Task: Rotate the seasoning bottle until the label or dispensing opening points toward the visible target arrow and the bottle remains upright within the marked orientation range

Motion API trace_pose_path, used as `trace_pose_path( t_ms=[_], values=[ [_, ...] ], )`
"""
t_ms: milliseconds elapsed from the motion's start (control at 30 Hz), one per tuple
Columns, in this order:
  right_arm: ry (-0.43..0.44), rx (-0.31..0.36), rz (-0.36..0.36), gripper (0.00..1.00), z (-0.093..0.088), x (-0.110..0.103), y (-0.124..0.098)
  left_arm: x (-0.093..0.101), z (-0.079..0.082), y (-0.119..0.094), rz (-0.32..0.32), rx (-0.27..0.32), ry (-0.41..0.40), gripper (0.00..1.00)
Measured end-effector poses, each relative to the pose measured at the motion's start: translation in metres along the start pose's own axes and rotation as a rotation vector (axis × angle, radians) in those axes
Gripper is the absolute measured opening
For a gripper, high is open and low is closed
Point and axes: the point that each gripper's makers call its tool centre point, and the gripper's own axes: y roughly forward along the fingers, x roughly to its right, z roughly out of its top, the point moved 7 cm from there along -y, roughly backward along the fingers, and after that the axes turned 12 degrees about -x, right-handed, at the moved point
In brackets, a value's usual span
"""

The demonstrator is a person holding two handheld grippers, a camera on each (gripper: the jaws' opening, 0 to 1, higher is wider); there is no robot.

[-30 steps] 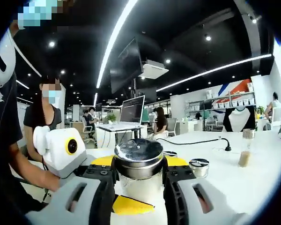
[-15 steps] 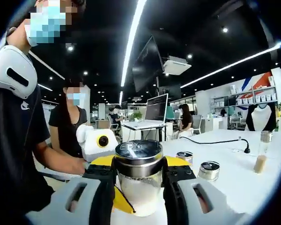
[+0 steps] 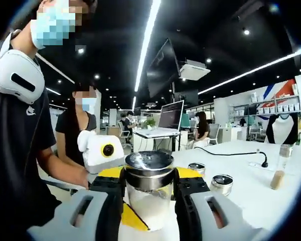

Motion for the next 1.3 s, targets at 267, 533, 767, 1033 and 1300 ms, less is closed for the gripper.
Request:
trace_pose_path(
  t_ms=[267, 533, 767, 1033, 1300],
  values=[
    [0.052, 0.071, -0.108, 0.37, 0.000, 0.000, 0.012, -0.002, 0.001, -0.002, 0.161, 0.018, -0.017, 0.44],
    [0.160, 0.123, -0.184, 0.37, 0.006, 0.001, 0.018, -0.002, 0.007, -0.013, 0.275, 0.092, -0.037, 0.44],
    [0.112, 0.036, -0.228, 0.36, -0.002, 0.001, 0.016, -0.003, 0.000, -0.003, 0.224, 0.050, -0.045, 0.44],
    [0.074, -0.003, -0.255, 0.36, -0.005, 0.017, -0.005, 0.002, -0.004, 0.006, 0.120, 0.004, 0.065, 0.56],
    [0.059, -0.047, -0.283, 0.36, -0.014, 0.044, -0.028, -0.003, -0.010, -0.006, 0.043, 0.040, -0.059, 0.75]
  ],
)
